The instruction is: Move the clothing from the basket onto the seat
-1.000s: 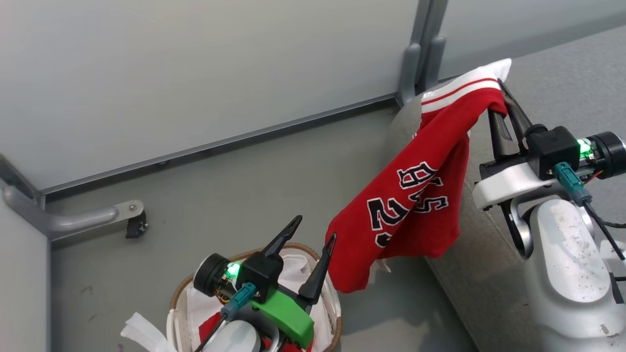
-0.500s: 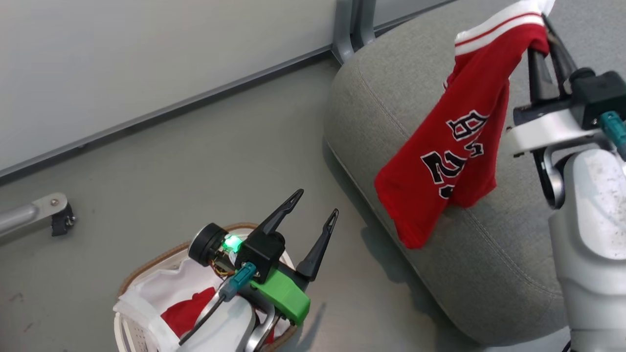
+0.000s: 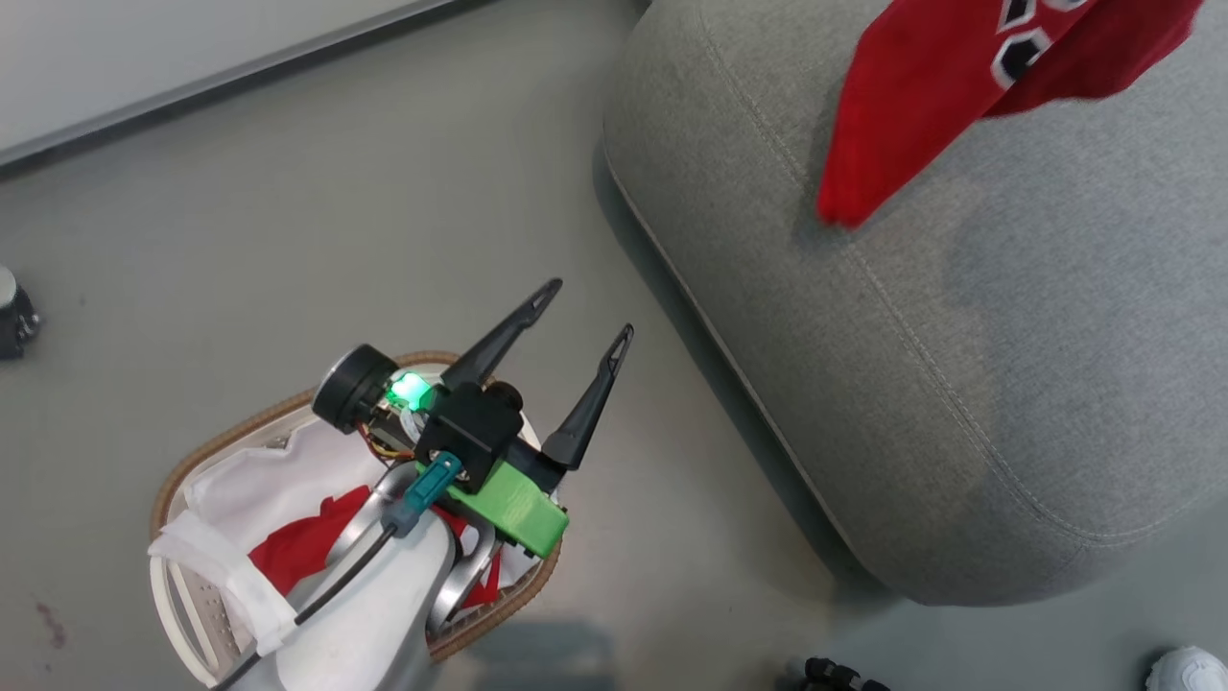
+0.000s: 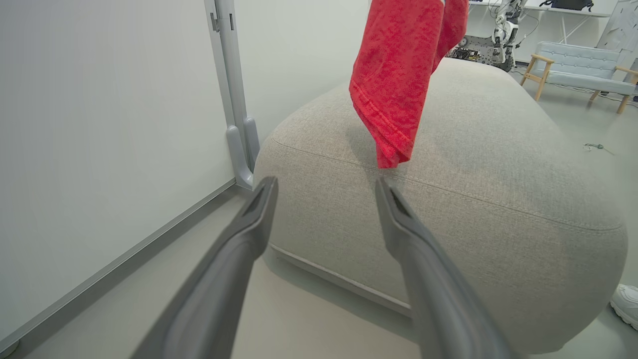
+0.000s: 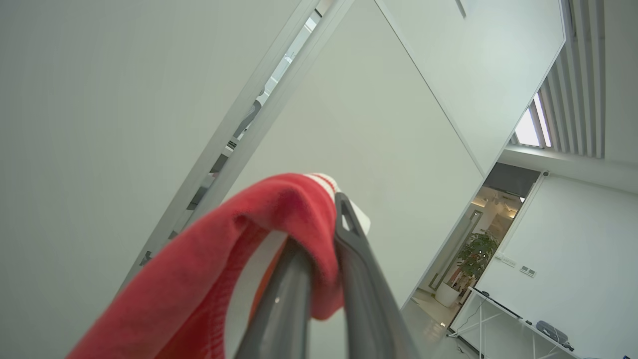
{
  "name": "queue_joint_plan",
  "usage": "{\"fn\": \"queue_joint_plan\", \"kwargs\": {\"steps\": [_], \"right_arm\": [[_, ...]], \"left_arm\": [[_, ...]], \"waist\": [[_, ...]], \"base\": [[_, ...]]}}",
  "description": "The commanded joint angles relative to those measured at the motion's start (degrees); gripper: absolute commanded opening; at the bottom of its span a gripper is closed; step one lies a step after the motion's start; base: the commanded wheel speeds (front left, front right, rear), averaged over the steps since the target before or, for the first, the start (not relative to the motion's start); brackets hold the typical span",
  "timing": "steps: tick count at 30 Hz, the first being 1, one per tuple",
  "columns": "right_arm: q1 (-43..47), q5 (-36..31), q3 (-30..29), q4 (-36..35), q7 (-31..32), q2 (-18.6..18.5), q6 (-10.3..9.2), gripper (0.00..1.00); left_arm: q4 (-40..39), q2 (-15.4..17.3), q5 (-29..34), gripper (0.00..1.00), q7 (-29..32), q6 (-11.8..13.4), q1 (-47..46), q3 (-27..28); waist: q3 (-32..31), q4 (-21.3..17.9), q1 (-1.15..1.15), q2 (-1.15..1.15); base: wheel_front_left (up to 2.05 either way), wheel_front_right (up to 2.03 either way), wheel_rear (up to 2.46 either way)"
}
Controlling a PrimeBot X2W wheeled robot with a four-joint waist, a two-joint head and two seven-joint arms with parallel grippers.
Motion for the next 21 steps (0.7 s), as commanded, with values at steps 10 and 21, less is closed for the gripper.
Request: {"fn": "queue_joint_plan", "kwargs": {"steps": [10, 21], "right_arm": [[-5.3, -1.2, -8.9, 7.5, 0.3, -3.9, -0.08, 0.0], [4.3, -5.6, -14.8, 19.8, -1.5, 3.1, -0.08, 0.0]], "left_arm": [[-2.5, 2.1, 1.9, 1.0, 0.0, -0.2, -5.8, 0.3], [-3.7, 3.2, 2.2, 1.0, 0.0, -0.1, -7.4, 1.8]], "waist": [[14.6, 6.0, 0.0, 0.0], [20.1, 8.7, 0.0, 0.0]], "base": [[0.0, 0.0, 0.0], [0.0, 0.0, 0.0]]}}
